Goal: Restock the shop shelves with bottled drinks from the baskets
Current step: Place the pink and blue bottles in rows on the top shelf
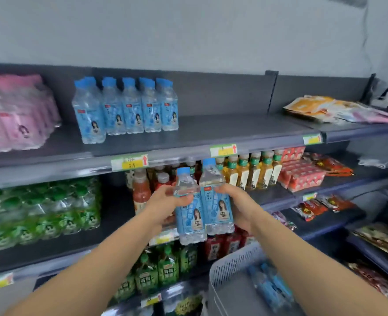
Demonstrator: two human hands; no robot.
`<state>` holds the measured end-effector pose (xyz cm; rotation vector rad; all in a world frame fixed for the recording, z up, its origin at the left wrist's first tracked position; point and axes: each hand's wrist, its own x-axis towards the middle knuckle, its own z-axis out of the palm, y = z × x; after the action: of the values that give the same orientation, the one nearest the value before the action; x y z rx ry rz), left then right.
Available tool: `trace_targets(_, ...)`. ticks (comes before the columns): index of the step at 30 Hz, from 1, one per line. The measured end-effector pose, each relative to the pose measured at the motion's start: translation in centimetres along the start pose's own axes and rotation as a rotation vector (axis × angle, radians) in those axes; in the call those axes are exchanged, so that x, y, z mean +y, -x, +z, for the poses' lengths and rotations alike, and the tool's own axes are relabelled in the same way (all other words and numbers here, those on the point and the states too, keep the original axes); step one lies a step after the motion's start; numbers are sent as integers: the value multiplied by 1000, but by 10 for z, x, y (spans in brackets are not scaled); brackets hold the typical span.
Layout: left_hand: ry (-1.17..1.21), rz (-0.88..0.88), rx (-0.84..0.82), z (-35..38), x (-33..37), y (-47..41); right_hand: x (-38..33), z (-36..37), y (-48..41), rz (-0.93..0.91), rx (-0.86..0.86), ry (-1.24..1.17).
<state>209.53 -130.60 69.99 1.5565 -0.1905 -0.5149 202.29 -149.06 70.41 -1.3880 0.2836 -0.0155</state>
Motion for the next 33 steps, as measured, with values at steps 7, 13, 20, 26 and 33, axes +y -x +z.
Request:
trace_targets(7,43,139,144,-30,65,10,-65,36,-17,-239,-83,58)
trace_targets(13,-2,256,270,-54,107,15,-104,56,-44,-375,-99,145)
trace_targets(20,-11,334,289,-84,145,-11,-142,72,-91,-475,-73,105)
trace_targets(26,-27,369,260,-103,165,-48,-163,70,-149,-505,40,160)
trace_targets(33,-72,338,244,-119,173,-80,-161,63,-210,-479,130,211)
